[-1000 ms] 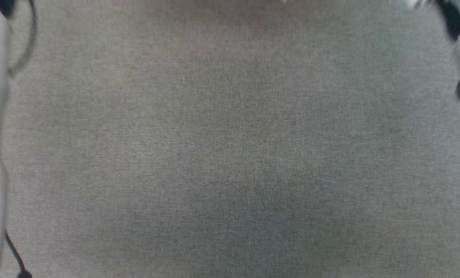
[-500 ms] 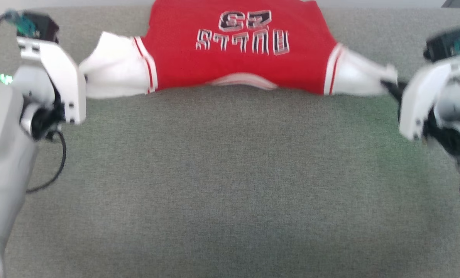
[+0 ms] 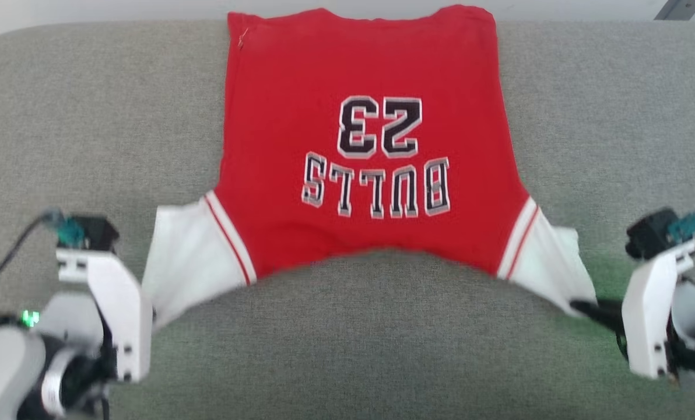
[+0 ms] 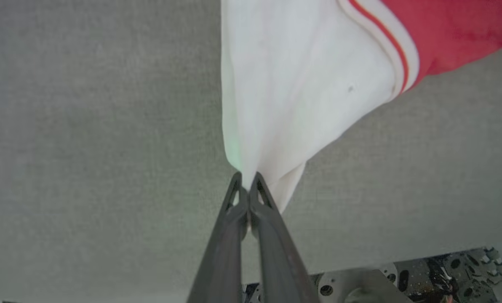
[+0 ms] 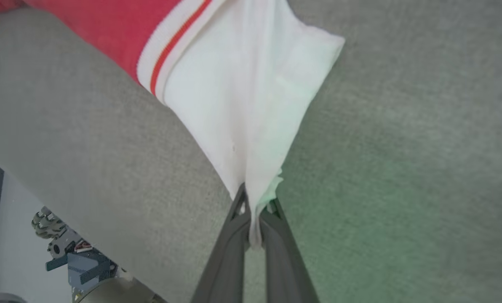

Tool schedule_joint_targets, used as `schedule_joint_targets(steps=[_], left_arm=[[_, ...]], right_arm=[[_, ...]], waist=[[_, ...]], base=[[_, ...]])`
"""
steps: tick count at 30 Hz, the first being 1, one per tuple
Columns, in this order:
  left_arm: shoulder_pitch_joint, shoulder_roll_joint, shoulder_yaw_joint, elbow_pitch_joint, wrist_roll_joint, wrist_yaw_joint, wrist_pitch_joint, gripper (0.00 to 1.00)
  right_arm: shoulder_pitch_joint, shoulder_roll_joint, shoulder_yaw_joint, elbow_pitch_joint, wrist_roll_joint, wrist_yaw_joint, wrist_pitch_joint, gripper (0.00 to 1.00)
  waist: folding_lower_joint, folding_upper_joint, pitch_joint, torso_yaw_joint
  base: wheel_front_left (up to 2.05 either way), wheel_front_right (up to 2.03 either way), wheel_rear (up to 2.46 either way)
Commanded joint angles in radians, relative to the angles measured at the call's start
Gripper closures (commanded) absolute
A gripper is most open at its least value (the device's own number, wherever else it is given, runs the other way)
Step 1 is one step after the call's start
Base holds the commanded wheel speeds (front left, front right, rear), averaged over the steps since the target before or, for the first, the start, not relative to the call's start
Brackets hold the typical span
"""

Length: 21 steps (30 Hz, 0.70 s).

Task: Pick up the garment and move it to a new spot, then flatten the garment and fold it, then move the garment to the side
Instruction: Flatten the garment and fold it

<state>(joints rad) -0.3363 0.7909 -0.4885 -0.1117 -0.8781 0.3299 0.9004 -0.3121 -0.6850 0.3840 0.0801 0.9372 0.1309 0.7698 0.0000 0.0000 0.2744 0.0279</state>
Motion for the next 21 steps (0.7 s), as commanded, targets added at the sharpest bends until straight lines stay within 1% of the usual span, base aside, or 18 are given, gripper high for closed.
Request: schedule_joint_targets(steps=[1,2,4,6,8,12,16,17,18,19,20,21], left_arm=[[0.049,0.026,0.009,-0.056,-0.01,0.037,0.017,1.0],[0.082,0.033,0.018,-0.095,-0.021,0.065,0.024,1.0],[0.143,0.055,0.021,-0.16,-0.029,0.105,0.04,1.0],[0.184,0.066,0.028,-0.21,-0.03,0.133,0.036,1.0],[0.224,0.065,0.029,-0.241,-0.037,0.153,0.031,1.0],[0.276,0.053,0.025,-0.263,-0.045,0.172,0.013,1.0],[0.293,0.039,0.019,-0.262,-0.048,0.166,-0.007,1.0],[0.291,0.035,0.02,-0.259,-0.045,0.164,-0.014,1.0],[0.287,0.028,0.021,-0.256,-0.044,0.158,-0.025,1.0],[0.281,0.021,0.024,-0.252,-0.041,0.153,-0.036,1.0],[0.274,0.015,0.026,-0.247,-0.036,0.15,-0.048,1.0],[0.274,0.015,0.026,-0.247,-0.036,0.15,-0.048,1.0]], right_arm=[[0.047,-0.01,-0.017,-0.039,0.004,0.0,0.03,1.0],[0.079,-0.012,-0.026,-0.067,0.007,0.0,0.05,1.0],[0.144,-0.011,-0.057,-0.116,0.016,0.0,0.087,1.0],[0.2,-0.007,-0.086,-0.163,0.008,0.0,0.116,1.0],[0.257,0.014,-0.116,-0.197,0.0,0.0,0.135,1.0],[0.346,0.062,-0.172,-0.244,-0.032,0.0,0.17,1.0],[0.382,0.106,-0.215,-0.277,-0.085,0.0,0.171,1.0],[0.377,0.115,-0.226,-0.287,-0.105,0.0,0.16,0.92],[0.367,0.127,-0.24,-0.292,-0.12,0.0,0.152,0.65],[0.361,0.134,-0.246,-0.299,-0.136,0.0,0.145,0.64],[0.352,0.137,-0.254,-0.309,-0.152,0.0,0.138,0.36],[0.352,0.137,-0.254,-0.309,-0.152,0.0,0.138,0.36]], waist=[[0.0,0.0,0.0,0.001],[0.0,0.0,-0.001,0.001],[0.0,0.0,0.0,0.003],[0.0,0.0,0.0,0.005],[0.0,0.0,0.0,0.006],[0.0,0.0,-0.001,0.009],[0.0,0.0,-0.003,0.012],[0.0,0.0,-0.004,0.013],[0.0,0.0,-0.005,0.014],[0.0,0.0,-0.006,0.016],[0.0,0.0,-0.008,0.019],[0.0,0.0,-0.008,0.019]], base=[[0.0,0.0,0.0],[0.0,0.0,0.0],[0.0,0.0,0.0],[0.0,0.0,0.0],[0.0,0.0,0.0],[0.0,0.0,0.0],[0.0,0.0,0.0],[0.0,0.0,0.0],[0.0,0.0,0.0],[0.0,0.0,0.0],[0.0,0.0,0.0],[0.0,0.0,0.0]])
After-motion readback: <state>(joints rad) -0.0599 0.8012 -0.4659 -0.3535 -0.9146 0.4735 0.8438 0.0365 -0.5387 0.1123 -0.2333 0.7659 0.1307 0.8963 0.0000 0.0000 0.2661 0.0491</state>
